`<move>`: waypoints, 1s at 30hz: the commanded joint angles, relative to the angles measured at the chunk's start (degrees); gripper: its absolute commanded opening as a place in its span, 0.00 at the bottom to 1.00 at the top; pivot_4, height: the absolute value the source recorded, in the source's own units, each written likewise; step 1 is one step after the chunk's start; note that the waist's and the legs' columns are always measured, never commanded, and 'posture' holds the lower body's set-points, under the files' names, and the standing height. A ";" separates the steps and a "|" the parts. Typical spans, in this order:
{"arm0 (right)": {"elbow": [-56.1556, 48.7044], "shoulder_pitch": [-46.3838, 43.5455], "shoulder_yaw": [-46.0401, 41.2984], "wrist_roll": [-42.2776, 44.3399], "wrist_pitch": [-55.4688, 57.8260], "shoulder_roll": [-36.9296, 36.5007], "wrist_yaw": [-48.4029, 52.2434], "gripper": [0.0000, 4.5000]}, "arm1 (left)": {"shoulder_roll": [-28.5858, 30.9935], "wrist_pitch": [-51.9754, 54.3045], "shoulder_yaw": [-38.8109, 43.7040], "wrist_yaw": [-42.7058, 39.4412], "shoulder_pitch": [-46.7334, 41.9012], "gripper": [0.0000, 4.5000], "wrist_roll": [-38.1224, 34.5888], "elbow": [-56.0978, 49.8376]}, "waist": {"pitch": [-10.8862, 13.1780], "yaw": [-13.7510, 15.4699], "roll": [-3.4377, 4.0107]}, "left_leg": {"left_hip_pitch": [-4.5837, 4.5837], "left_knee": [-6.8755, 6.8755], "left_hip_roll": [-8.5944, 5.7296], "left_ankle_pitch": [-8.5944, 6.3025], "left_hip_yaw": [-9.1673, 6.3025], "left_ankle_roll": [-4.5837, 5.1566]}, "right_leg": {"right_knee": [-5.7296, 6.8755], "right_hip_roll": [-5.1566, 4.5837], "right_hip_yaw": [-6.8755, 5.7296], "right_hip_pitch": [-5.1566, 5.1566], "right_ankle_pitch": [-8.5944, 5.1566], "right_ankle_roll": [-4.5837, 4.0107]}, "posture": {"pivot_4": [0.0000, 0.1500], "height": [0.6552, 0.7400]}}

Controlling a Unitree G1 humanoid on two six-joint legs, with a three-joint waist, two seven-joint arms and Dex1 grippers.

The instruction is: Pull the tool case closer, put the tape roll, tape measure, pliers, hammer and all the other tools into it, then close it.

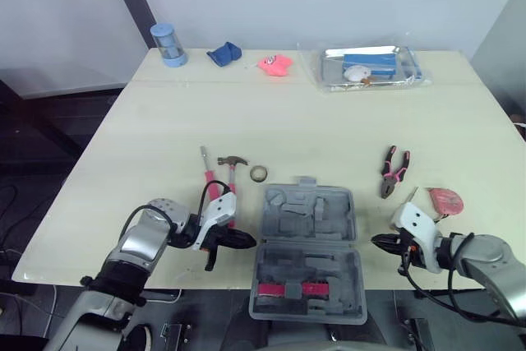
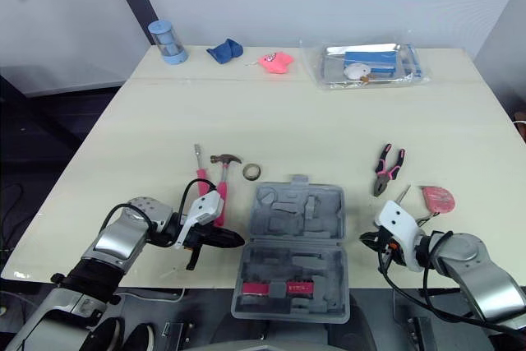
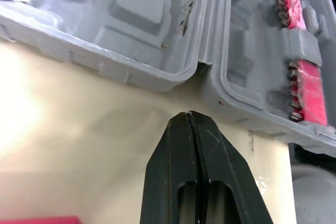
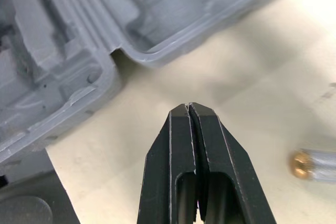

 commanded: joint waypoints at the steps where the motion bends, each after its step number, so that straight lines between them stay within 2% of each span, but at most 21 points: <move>1: -0.11 4.33 -8.49 2.71 -9.48 2.41 0.12 0.01 | 1.03 3.06 8.87 2.15 3.56 0.00 -8.45 -7.85 | 0.00 0.04 0.00 | 0.01 0.00 0.00 0.00 0.01 0.00 | 0.01 0.00 0.00 0.00 0.00 0.00 | 1.00 1.00; 4: 1.70 8.47 -14.14 4.47 -15.56 4.46 1.12 0.01 | 1.17 4.99 15.42 5.06 7.64 0.00 -13.34 -11.79 | 0.00 0.05 0.00 | 0.08 -0.01 0.03 0.00 0.07 0.00 | 0.01 -0.02 0.01 0.08 0.00 0.00 | 1.00 1.00; 11: 10.07 13.69 -26.27 10.39 -24.54 8.33 3.82 0.01 | 0.55 1.53 29.87 12.44 19.49 0.00 -16.38 -11.89 | 0.01 -0.04 0.03 | 0.25 -0.10 0.08 -0.01 0.23 0.00 | -0.02 -0.02 0.12 0.18 -0.01 -0.02 | 1.00 1.00; 12: 11.61 14.25 -27.61 10.93 -25.65 8.73 4.26 0.00 | 0.31 0.78 31.72 13.42 20.66 0.06 -16.56 -10.97 | 0.01 0.01 0.03 | 0.24 -0.11 0.08 -0.01 0.23 0.00 | -0.03 -0.02 0.12 0.18 -0.01 -0.02 | 1.00 1.00; 14: 14.13 15.26 -29.55 11.55 -27.48 9.23 4.92 0.12 | -0.03 -0.44 34.48 14.85 22.43 0.17 -16.73 -9.25 | 0.00 0.13 0.02 | 0.25 -0.11 0.08 -0.01 0.25 0.00 | -0.04 -0.03 0.12 0.18 -0.01 -0.02 | 1.00 1.00; 15: 15.90 15.96 -30.92 12.11 -28.48 9.57 5.40 0.18 | -0.28 -1.46 36.01 15.54 23.63 0.28 -16.60 -7.85 | -0.01 0.14 0.03 | 0.25 -0.10 0.08 -0.01 0.26 0.00 | -0.04 -0.03 0.12 0.19 -0.01 -0.02 | 1.00 1.00; 16: 17.30 16.54 -31.91 12.47 -29.36 9.78 5.79 0.32 | -0.45 -2.34 37.03 16.06 24.61 0.42 -16.45 -6.73 | -0.01 0.15 0.03 | 0.26 -0.11 0.08 -0.01 0.27 0.00 | -0.04 -0.03 0.12 0.19 -0.01 -0.02 | 1.00 1.00; 17: 18.69 17.18 -33.08 13.17 -29.99 10.04 6.25 0.40 | -0.66 -2.89 38.21 16.52 25.59 0.50 -16.57 -5.57 | -0.01 0.14 0.04 | 0.26 -0.11 0.08 -0.01 0.28 -0.01 | -0.05 -0.03 0.13 0.19 -0.02 -0.03 | 1.00 1.00; 21: 22.28 18.47 -35.78 14.96 -31.42 10.34 7.49 0.87 | -0.69 -4.91 40.52 17.30 27.10 0.96 -16.88 -2.46 | -0.01 0.05 0.03 | 0.26 -0.17 0.08 -0.01 0.31 -0.01 | -0.09 -0.03 0.15 0.18 -0.02 -0.03 | 1.00 1.00; 22: 23.27 18.83 -36.37 15.25 -31.81 10.40 7.76 0.97 | -0.54 -5.44 41.01 17.39 27.21 1.00 -16.87 -1.60 | -0.01 0.04 0.03 | 0.28 -0.17 0.08 -0.01 0.33 -0.01 | -0.08 -0.02 0.16 0.18 -0.02 -0.04 | 1.00 1.00; 23: 24.15 19.14 -36.85 15.41 -32.19 10.48 7.94 0.99 | -0.34 -5.87 41.45 17.36 27.27 1.00 -16.90 -0.74 | -0.02 0.03 0.03 | 0.29 -0.16 0.08 -0.01 0.33 -0.01 | -0.08 -0.02 0.17 0.18 -0.03 -0.04 | 1.00 1.00; 30: 26.52 21.35 -38.06 16.46 -33.29 10.97 9.15 0.99 | -0.19 -6.64 41.88 17.68 28.09 1.00 -17.19 -0.33 | -0.06 0.00 0.08 | 0.32 -0.18 0.09 -0.01 0.43 -0.01 | -0.08 -0.02 0.27 0.18 -0.03 -0.03 | 1.00 1.00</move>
